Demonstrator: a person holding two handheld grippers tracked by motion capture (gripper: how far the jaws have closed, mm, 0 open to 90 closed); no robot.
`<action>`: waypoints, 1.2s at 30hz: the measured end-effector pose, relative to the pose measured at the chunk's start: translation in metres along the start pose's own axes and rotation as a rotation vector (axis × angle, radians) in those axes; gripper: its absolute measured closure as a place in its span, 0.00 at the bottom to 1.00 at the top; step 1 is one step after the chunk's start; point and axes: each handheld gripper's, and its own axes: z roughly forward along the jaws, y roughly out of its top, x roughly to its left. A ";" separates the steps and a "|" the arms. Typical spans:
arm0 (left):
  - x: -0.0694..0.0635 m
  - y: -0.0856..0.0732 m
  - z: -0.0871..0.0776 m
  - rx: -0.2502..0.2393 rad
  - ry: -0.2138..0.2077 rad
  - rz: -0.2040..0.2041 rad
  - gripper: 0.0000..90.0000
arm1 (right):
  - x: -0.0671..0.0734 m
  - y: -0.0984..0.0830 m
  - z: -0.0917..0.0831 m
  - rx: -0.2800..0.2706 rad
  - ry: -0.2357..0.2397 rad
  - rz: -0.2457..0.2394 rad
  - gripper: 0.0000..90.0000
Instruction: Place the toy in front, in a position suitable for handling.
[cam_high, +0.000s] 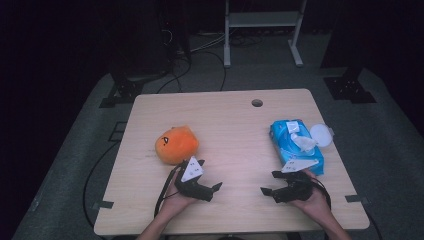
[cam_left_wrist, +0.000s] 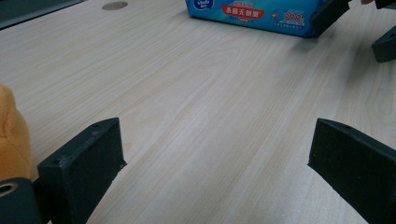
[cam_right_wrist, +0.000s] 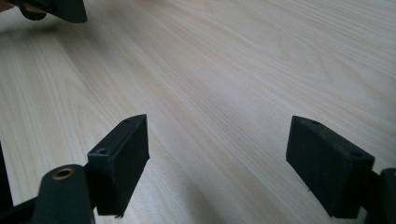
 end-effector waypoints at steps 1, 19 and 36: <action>0.000 0.000 0.000 -0.002 -0.006 -0.006 0.03 | 0.000 0.000 0.000 0.000 0.001 -0.001 0.22; 0.029 0.045 -0.039 -0.110 -0.007 -0.036 0.03 | -0.001 0.000 -0.001 -0.017 0.019 0.025 0.22; 0.098 0.050 -0.077 -0.143 0.176 -0.053 0.03 | 0.000 0.001 0.000 -0.008 0.021 0.020 0.22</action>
